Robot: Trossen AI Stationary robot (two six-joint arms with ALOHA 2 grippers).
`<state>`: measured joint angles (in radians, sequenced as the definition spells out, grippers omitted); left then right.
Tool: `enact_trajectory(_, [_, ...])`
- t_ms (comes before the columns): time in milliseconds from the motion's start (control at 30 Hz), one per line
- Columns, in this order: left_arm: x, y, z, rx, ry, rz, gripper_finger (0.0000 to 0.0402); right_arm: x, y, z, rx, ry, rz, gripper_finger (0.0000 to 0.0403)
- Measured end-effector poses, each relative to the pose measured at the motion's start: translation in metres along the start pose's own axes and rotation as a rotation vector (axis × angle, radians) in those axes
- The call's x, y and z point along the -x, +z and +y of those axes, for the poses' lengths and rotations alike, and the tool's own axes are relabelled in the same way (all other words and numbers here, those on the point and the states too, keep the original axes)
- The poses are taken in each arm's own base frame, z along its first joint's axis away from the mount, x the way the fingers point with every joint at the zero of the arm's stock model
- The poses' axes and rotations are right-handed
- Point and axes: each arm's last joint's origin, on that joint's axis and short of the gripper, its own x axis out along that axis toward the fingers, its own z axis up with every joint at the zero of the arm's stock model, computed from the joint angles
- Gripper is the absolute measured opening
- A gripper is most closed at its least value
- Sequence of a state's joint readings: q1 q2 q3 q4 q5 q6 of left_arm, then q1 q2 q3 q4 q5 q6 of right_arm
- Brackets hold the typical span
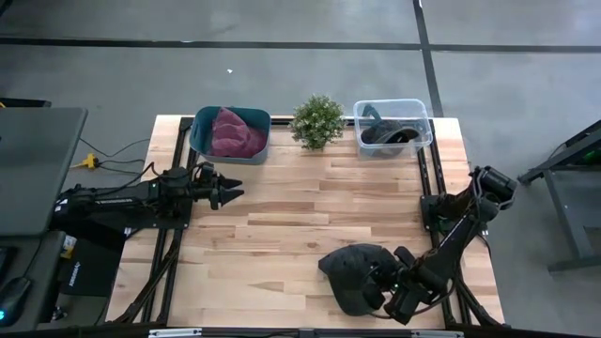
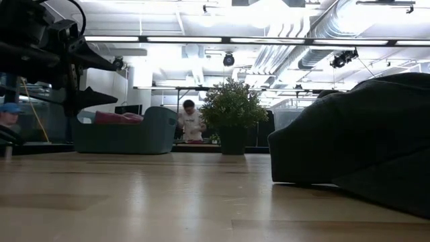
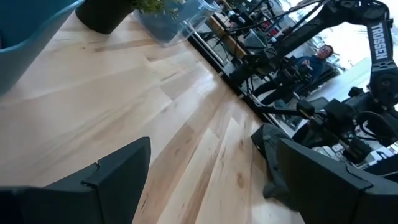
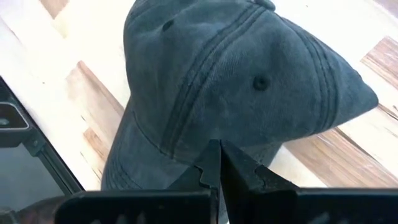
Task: Pick & Place hat
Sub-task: Put the black cap into the transparent bin
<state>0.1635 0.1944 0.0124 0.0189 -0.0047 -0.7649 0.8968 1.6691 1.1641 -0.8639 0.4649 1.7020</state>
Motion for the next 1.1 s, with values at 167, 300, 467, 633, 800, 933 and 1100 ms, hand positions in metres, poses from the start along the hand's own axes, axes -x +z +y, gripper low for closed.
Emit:
enact_trajectory(167, [0.0,0.0,0.0,0.002,0.002,-0.002,0.0337,-0.002,0.003,0.0,-0.026,-0.011,0.047,0.0])
enact_trajectory(300, [0.0,0.0,0.0,0.002,0.003,-0.003,0.0337,-0.003,0.003,0.001,-0.046,-0.007,0.077,0.0])
enact_trajectory(467, [0.0,0.0,0.0,0.002,0.003,-0.003,0.0337,-0.002,0.002,0.003,-0.025,0.005,0.106,0.0001])
enact_trajectory(633, [0.0,0.0,0.0,0.002,0.003,-0.003,0.0337,-0.002,0.001,0.009,-0.008,0.066,0.127,0.0031])
enact_trajectory(800, [0.0,0.0,0.0,0.002,0.004,-0.004,0.0337,-0.002,0.001,0.018,0.011,0.152,0.183,0.0115])
enact_trajectory(933, [0.0,0.0,0.0,0.002,0.004,-0.004,0.0337,-0.002,0.008,0.021,-0.011,0.183,0.221,0.0192])
enact_trajectory(1100, [0.0,0.0,0.0,0.002,0.004,-0.004,0.0337,0.0,0.021,0.021,-0.027,0.199,0.264,0.0262])
